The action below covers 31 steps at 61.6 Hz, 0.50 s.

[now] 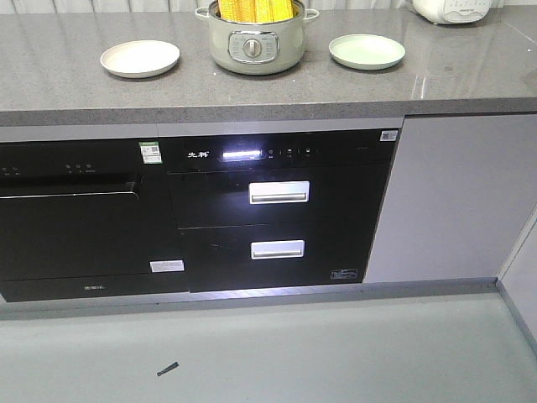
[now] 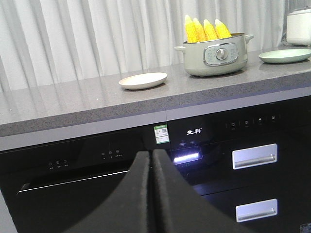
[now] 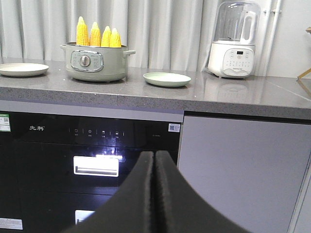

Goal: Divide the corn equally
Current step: 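Drive the base forward, centering on the pot of corn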

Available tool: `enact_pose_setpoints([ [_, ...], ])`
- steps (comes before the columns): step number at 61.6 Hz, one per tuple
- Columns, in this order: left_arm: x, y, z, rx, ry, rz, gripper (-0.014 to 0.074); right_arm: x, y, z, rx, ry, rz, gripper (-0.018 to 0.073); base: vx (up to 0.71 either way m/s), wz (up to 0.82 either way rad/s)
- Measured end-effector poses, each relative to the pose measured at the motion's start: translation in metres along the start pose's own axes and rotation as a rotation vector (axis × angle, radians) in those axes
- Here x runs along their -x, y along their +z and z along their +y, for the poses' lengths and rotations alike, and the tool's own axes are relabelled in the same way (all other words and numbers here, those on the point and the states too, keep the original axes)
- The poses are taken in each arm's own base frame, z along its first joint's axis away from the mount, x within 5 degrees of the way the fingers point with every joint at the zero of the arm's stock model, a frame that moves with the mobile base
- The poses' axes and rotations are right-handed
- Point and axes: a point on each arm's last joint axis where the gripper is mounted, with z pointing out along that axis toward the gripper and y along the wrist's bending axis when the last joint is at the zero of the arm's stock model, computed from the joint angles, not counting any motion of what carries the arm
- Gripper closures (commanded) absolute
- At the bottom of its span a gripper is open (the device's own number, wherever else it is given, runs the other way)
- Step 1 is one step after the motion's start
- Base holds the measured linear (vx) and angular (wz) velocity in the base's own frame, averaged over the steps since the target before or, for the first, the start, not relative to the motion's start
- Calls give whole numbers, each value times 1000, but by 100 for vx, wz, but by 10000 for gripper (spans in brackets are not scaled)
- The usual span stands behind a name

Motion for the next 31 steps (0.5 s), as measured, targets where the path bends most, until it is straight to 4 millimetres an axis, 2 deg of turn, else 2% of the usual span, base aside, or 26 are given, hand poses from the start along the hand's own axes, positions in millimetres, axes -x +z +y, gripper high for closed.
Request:
enact_pose_setpoints([
  [31,0,0,0,0,0,0,603,0,0,0,0,0,0,564,5,1],
])
